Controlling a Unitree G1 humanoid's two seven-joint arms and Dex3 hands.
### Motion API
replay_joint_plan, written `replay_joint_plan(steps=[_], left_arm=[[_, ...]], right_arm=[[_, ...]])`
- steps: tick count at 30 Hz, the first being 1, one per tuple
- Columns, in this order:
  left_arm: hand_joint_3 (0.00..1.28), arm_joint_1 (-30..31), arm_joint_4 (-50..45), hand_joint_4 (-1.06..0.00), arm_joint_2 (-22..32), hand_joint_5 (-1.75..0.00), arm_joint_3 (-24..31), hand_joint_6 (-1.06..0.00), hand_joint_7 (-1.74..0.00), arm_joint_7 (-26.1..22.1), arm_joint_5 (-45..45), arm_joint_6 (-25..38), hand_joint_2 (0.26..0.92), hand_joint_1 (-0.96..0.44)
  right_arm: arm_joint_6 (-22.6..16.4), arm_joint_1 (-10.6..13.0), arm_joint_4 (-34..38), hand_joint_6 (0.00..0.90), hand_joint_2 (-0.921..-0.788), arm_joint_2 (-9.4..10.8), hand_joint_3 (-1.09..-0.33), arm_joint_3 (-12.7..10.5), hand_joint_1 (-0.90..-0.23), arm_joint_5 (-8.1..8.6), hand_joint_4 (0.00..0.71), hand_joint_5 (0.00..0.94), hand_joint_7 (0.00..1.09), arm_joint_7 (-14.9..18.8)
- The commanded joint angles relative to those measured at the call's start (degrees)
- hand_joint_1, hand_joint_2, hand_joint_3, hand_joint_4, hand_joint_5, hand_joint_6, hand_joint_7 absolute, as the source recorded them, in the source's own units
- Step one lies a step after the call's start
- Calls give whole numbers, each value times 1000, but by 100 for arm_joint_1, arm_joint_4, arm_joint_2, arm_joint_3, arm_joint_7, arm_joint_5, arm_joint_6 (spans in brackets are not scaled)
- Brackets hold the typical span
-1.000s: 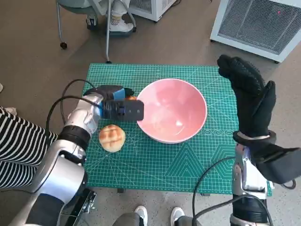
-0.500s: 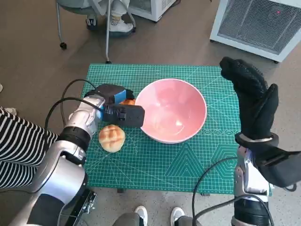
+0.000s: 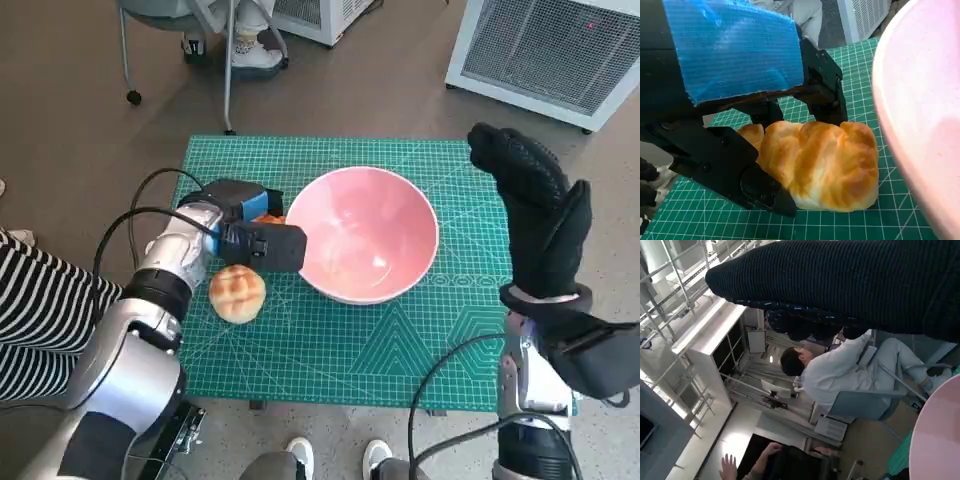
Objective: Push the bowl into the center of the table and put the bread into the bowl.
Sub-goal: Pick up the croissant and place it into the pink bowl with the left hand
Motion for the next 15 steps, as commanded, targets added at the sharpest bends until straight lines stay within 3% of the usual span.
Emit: replay_joint_plan(steps=[1, 15], left_arm=[[98, -57, 23, -694, 194, -1228, 140, -557, -1157, 14, -82, -34, 921, 0], [79, -290, -73, -701, 374, -1176, 443, -586, -1173, 115, -219, -156, 920, 0]], right_arm=[[28, 137, 35, 167, -921, -2, -687, 2, -717, -24, 204, 0, 340, -38], [37, 143, 28, 160, -921, -13, -688, -4, -715, 6, 204, 0, 345, -18]])
